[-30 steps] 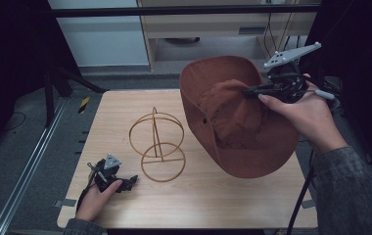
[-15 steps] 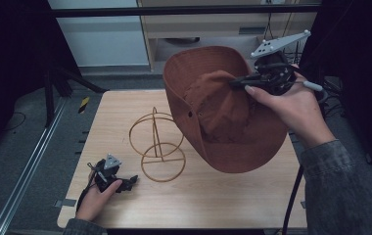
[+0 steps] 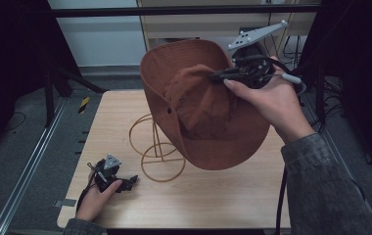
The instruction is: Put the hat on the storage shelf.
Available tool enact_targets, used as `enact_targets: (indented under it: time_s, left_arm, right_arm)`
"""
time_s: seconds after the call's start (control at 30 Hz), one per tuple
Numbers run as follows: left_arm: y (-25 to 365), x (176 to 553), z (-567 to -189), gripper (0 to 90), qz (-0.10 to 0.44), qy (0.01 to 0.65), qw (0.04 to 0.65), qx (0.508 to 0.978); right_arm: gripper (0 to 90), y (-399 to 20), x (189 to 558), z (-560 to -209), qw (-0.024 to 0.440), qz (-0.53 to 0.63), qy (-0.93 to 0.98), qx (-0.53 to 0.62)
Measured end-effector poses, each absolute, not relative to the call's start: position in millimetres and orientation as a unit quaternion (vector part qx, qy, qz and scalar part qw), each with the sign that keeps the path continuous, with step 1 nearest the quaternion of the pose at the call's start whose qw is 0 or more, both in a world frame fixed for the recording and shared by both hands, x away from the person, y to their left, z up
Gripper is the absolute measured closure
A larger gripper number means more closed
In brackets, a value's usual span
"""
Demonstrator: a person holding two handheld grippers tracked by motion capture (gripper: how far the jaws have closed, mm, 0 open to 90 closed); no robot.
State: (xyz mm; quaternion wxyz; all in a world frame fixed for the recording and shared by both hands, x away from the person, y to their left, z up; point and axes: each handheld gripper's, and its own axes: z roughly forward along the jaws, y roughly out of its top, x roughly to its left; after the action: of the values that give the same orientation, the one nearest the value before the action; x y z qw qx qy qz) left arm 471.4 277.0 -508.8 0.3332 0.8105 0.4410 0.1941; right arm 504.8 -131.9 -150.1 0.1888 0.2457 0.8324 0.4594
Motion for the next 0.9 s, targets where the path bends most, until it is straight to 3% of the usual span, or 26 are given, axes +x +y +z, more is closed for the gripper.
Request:
enact_targets:
  time_s: [0.9]
  left_arm:
    - [277.2, 471.5, -508.5, 0.0, 0.192, 0.441, 0.332, 0.811]
  right_arm:
    - [89.3, -86.3, 509.2, -149.8, 0.177, 0.473, 0.834, 0.221]
